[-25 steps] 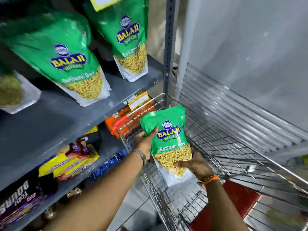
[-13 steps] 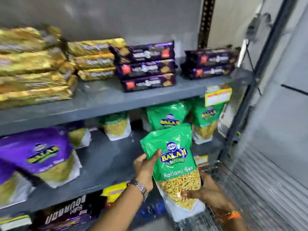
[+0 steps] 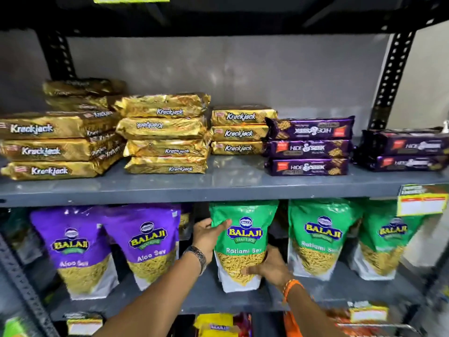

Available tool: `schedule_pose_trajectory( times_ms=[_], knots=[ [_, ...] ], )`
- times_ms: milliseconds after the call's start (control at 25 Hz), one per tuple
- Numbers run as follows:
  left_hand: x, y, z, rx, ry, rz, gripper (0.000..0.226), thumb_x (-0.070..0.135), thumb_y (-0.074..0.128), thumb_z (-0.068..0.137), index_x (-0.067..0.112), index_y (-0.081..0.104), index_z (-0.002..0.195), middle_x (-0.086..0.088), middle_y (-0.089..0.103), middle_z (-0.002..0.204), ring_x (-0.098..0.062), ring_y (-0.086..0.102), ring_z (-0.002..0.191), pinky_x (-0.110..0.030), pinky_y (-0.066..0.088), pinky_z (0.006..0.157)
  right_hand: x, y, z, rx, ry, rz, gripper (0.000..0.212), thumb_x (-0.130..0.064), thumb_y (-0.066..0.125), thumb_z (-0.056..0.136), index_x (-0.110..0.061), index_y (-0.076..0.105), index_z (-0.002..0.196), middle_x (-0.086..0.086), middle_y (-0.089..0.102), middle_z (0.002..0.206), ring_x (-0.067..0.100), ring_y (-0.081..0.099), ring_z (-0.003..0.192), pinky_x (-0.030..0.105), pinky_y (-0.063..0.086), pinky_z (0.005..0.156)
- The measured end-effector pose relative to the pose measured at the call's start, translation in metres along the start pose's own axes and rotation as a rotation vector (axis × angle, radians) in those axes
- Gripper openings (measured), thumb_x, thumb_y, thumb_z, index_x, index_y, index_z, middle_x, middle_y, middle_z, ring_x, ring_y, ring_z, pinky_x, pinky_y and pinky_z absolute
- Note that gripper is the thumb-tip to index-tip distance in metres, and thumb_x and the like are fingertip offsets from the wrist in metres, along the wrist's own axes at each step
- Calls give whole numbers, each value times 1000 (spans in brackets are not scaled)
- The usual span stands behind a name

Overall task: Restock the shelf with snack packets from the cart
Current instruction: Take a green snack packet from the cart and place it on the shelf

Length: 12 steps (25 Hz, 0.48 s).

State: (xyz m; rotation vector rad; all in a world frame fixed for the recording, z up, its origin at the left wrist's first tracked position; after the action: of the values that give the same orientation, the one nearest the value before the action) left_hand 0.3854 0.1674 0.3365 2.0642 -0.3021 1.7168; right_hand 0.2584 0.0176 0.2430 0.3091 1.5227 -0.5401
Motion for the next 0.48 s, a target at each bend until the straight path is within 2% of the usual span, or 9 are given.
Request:
schedule_pose_trajectory(
  times_ms=[80,120,200,280,360,440,480],
  knots=[
    [-8,-7,10,5,35,5,21,2,83,72,3,72,89,-21,76,101,-25,72,88,-45,59,89,2,5,14,17,-8,27,84,-15,102,31,-1,70,108,16,76,109,33,72,106,55,57,92],
    [-11,-11,12,1,45,-5,18,0,82,73,6,73,86,-21,76,101,-22,72,82,-42,60,85,3,9,16,28,-5,41,84,-14,101,31,2,69,108,20,75,110,37,70,108,58,55,93],
    [-13,-18,18,-31,53,-57,20,-3,79,75,7,72,91,-17,77,101,-22,71,82,-39,60,84,1,12,17,76,-7,91,69,3,95,45,5,65,108,25,73,112,38,69,108,61,54,94],
    [-6,-21,27,-91,60,-119,16,-2,76,78,12,75,85,-6,79,88,-17,74,73,-29,62,71,-8,11,23,176,-43,178,53,13,84,64,5,62,111,22,72,113,29,70,102,49,57,94],
    [6,-19,33,-134,75,-162,16,-1,70,84,13,76,78,2,79,76,-8,74,64,-21,59,61,-28,7,29,263,-117,274,34,7,74,79,-2,63,110,8,74,104,11,71,91,25,59,84],
    [15,-17,39,-159,109,-201,19,-7,64,87,11,71,87,4,79,74,-6,75,64,-21,60,64,-53,3,34,327,-174,319,14,4,64,90,-3,65,102,-5,74,90,-2,68,78,13,55,75],
    [19,-16,41,-161,133,-221,22,-11,62,86,10,69,90,4,79,75,-6,75,65,-22,60,66,-62,1,37,364,-199,299,12,5,60,93,-5,66,92,-11,73,80,-5,65,71,11,53,71]
  ],
)
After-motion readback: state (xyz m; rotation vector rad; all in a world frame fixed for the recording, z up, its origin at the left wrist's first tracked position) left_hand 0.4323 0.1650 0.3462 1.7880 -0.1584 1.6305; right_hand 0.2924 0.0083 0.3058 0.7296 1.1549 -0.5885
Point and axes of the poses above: each hand's wrist, its own z-axis towards the middle knuckle, its own y-axis out of the palm, x = y × z, the point moved 1 cm from there along z, towards the middle knuckle
